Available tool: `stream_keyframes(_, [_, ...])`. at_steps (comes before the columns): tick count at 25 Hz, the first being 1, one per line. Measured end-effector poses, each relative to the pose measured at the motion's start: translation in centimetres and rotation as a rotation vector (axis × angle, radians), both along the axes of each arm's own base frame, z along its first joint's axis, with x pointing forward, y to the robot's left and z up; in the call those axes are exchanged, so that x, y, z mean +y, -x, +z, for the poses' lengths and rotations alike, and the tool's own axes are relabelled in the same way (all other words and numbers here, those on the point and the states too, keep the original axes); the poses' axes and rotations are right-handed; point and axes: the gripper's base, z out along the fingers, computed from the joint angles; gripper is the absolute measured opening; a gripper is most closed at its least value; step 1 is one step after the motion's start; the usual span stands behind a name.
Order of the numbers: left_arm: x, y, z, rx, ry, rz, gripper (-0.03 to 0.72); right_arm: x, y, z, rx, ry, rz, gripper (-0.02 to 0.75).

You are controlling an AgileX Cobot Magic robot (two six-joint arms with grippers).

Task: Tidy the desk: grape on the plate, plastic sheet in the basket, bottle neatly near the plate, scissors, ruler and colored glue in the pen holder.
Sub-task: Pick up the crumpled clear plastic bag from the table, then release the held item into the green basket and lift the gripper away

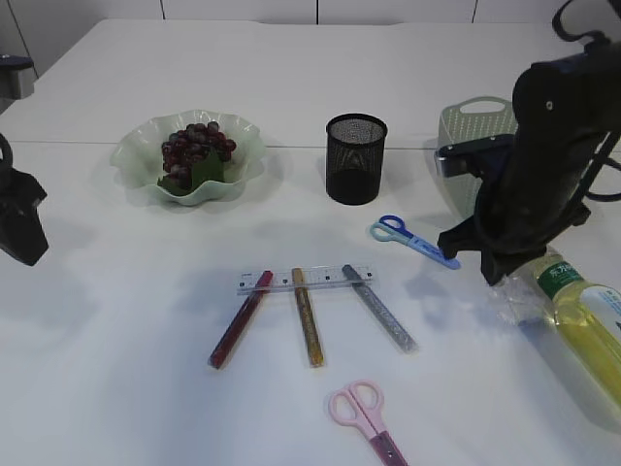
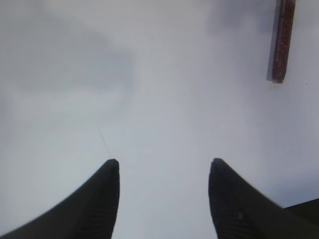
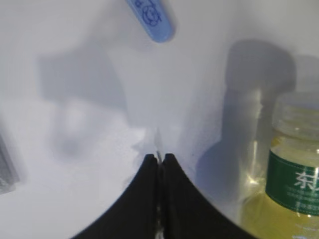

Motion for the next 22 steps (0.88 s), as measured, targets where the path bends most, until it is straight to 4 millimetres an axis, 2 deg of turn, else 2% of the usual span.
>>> stream_keyframes(4, [0.1, 0.2, -0.5, 0.012, -0.003, -0.001, 0.414, 0.1, -0.4, 3.8, -0.093, -0.018, 0.025, 0.015])
stream_keyframes(8, [0.0, 0.1, -0.5, 0.002, -0.001, 0.0, 0.414, 0.0, -1.6, 8.9, -0.231, -0.05, 0.02, 0.015])
stream_keyframes(12, [0.0, 0.1, -0.5, -0.001, 0.002, -0.001, 0.41, -1.6, -3.4, 13.2, -0.367, -0.078, -0.031, 0.015])
stream_keyframes(14, [0.0, 0.1, -0.5, -0.001, 0.002, -0.001, 0.407, -3.0, -4.2, 14.5, -0.41, -0.089, -0.073, 0.015])
stream_keyframes(16, [0.0, 0.1, -0.5, -0.001, 0.002, -0.001, 0.406, -4.6, -5.1, 15.0, -0.435, -0.087, -0.118, 0.015])
stream_keyframes(19, [0.0, 0.1, -0.5, -0.001, 0.002, -0.001, 0.406, -6.5, -6.1, 14.5, -0.46, -0.083, -0.166, 0.015])
stream_keyframes(22, [0.0, 0.1, -0.5, -0.001, 0.002, -0.001, 0.406, -7.0, -7.0, 13.3, -0.462, -0.079, -0.184, 0.015])
